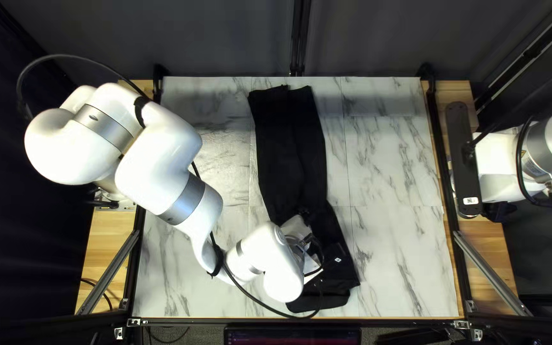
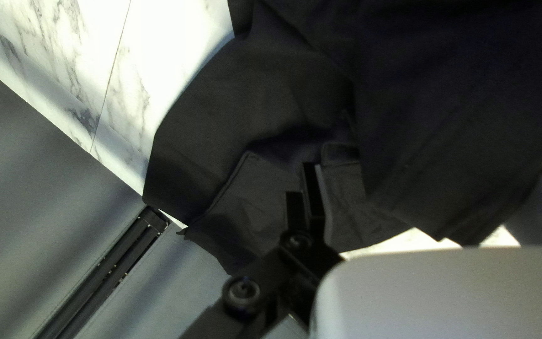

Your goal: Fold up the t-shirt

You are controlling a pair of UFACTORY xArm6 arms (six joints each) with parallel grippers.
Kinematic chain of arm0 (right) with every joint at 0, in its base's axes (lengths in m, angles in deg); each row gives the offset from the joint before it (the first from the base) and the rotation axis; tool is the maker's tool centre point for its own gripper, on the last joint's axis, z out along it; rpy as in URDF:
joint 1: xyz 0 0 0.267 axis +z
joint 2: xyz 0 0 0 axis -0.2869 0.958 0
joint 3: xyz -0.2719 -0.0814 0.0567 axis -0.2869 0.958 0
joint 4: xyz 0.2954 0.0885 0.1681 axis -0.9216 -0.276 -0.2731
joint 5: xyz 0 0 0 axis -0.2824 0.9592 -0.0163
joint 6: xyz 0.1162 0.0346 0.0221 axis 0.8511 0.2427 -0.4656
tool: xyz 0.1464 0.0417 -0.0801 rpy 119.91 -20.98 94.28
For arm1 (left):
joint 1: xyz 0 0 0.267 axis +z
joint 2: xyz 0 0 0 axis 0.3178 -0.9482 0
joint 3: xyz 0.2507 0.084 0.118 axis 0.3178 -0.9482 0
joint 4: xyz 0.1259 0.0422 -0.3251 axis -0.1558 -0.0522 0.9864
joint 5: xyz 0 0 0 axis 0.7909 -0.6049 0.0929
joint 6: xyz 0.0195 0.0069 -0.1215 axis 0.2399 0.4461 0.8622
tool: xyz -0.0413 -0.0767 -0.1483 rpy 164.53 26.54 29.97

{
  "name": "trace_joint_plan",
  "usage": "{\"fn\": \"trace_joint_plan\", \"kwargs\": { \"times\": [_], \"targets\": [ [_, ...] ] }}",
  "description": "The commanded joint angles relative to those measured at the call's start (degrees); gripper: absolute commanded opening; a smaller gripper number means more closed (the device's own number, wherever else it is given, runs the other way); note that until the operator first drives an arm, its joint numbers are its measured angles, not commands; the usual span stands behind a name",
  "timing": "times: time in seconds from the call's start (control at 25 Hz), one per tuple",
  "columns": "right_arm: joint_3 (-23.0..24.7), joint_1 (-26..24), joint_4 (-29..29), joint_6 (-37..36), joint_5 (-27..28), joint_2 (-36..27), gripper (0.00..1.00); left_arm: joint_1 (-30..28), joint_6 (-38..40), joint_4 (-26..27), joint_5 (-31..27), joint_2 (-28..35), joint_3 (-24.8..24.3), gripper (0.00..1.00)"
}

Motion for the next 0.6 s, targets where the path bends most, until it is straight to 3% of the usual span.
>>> {"fn": "trace_joint_plan", "kwargs": {
  "times": [0.04, 0.24, 0.6],
  "targets": [
    [0.00, 0.00, 0.00, 0.00, 0.00, 0.00, 1.00, -0.02, -0.39, -0.81, 1.74, -0.25, 0.76, 1.00],
    [0.00, 0.00, 0.00, 0.00, 0.00, 0.00, 1.00, -0.75, 0.81, -2.68, 7.31, 2.48, -2.63, 1.00],
    [0.00, 0.00, 0.00, 0.00, 0.00, 0.00, 1.00, 1.54, 11.04, -11.50, 24.72, 7.54, -14.51, 1.00]
  ]
}}
